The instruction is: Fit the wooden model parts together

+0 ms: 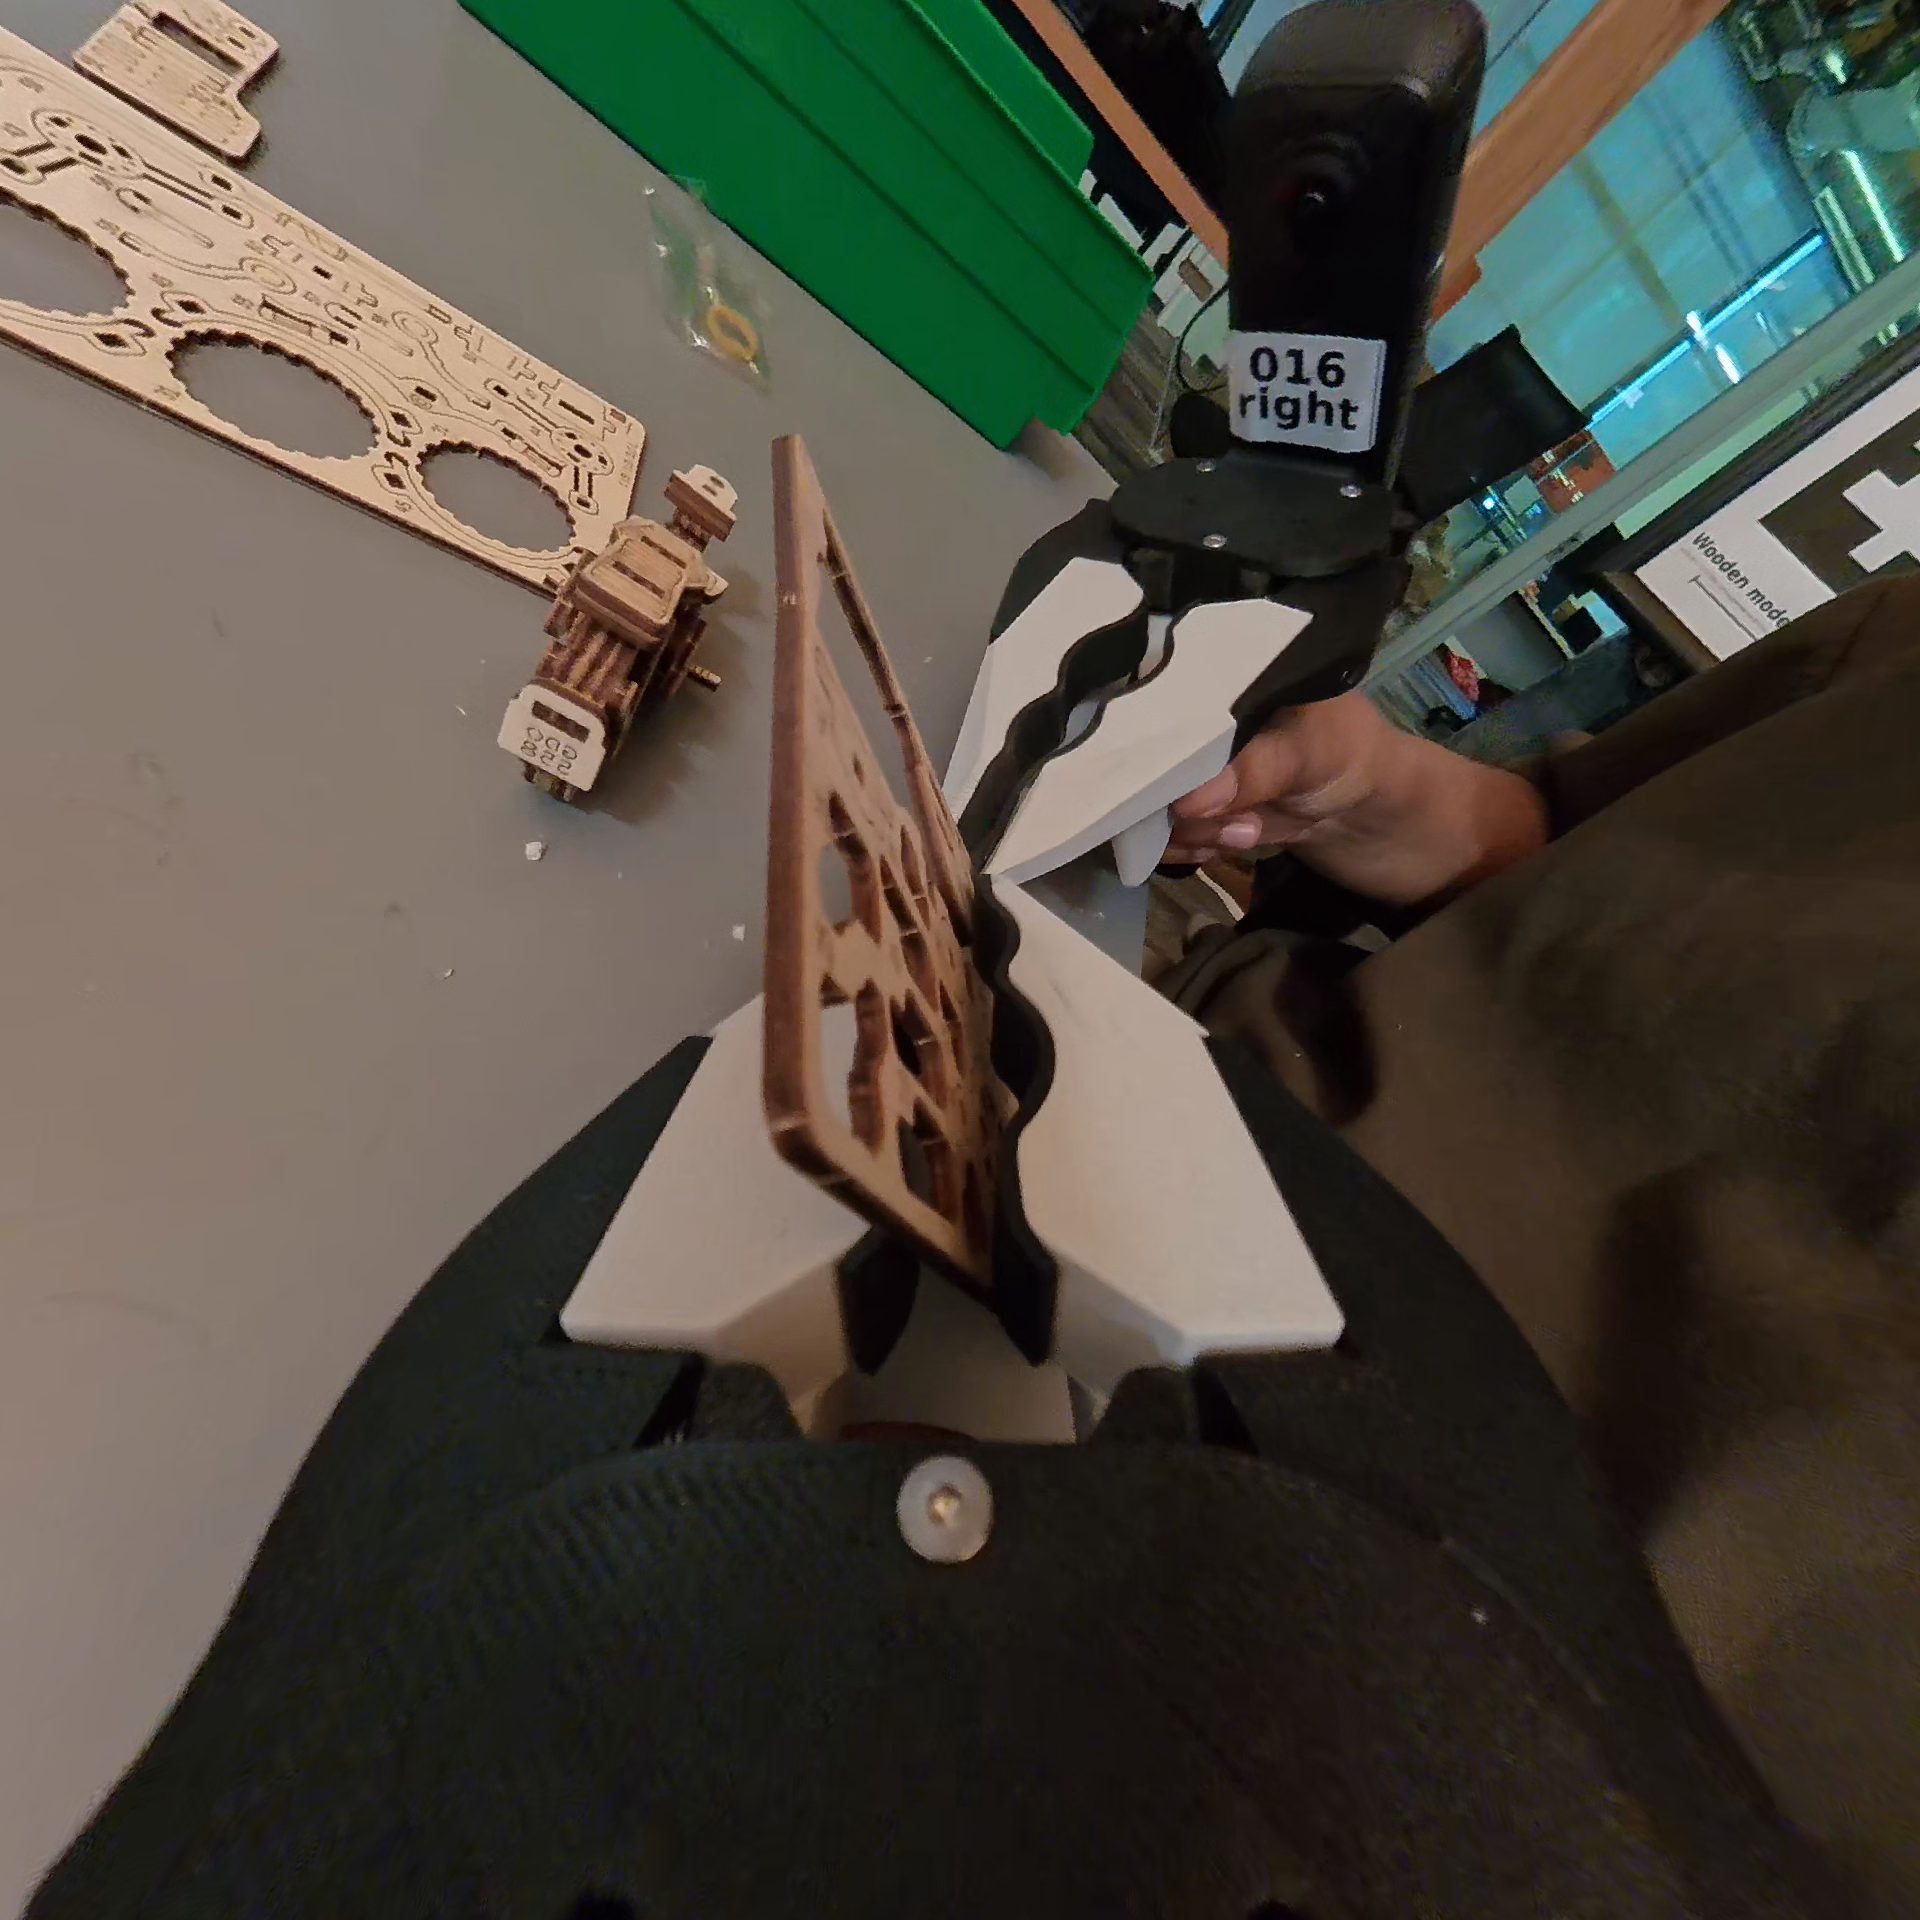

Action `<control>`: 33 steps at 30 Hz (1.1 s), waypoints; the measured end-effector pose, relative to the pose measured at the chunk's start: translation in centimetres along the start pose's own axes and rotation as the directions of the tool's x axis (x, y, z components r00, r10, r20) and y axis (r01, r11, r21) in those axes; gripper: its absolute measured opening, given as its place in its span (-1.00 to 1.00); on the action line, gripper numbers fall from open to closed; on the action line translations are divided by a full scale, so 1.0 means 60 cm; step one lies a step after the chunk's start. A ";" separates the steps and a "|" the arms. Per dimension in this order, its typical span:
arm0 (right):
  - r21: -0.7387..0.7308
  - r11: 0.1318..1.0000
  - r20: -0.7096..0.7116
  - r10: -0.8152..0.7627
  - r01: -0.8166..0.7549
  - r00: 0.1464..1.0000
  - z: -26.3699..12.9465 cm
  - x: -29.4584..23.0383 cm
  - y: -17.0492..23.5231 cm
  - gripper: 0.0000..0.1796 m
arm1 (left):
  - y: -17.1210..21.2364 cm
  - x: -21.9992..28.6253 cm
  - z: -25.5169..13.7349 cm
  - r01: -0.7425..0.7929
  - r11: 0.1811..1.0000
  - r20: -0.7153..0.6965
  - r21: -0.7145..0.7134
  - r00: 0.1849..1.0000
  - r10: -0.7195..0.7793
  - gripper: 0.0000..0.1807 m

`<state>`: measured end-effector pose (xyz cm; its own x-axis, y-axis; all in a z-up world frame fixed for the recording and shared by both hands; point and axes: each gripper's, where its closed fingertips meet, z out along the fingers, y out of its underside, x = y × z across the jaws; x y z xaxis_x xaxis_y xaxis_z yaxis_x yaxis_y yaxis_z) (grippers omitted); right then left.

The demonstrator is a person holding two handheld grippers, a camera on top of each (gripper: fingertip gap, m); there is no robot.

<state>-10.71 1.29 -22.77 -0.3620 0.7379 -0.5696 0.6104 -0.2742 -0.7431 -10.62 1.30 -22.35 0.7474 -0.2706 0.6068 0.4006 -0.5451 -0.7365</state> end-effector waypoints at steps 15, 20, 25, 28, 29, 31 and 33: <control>-0.018 1.000 -0.074 0.017 -0.018 0.997 0.010 0.007 -0.003 -0.95 | -0.002 -0.010 -0.006 0.032 0.999 0.019 0.001 0.999 -0.032 -0.96; 0.084 0.984 0.055 0.150 -0.155 0.987 0.008 -0.001 -0.024 -0.93 | -0.015 -0.001 -0.017 -0.006 0.999 0.013 0.048 1.000 0.006 -0.98; 0.108 0.966 0.126 0.219 -0.233 0.968 0.008 -0.006 -0.030 -0.95 | -0.017 0.003 -0.019 -0.090 0.995 0.038 0.051 0.995 0.088 -0.97; 0.120 0.950 0.173 0.264 -0.287 0.949 0.007 -0.008 -0.033 -0.95 | -0.020 0.005 -0.019 -0.140 0.988 0.060 0.059 0.989 0.136 -0.98; 0.121 0.948 0.179 0.271 -0.294 0.946 0.007 -0.008 -0.033 -0.95 | -0.020 0.004 -0.018 -0.152 0.987 0.073 0.057 0.986 0.148 -0.97; 0.125 0.948 0.181 0.268 -0.293 0.946 0.006 -0.008 -0.035 -0.95 | -0.025 0.007 -0.017 -0.169 0.983 0.093 0.069 0.982 0.163 -0.98; 0.132 0.947 0.181 0.267 -0.292 0.947 0.003 -0.008 -0.038 -0.96 | -0.028 0.009 -0.016 -0.212 0.975 0.133 0.065 0.970 0.202 -0.98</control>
<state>-12.07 1.48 -20.87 -0.3068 0.5139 -0.8011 0.5913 -0.5567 -0.5836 -11.41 1.31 -20.51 0.8765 -0.2671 0.4004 0.2669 -0.4226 -0.8661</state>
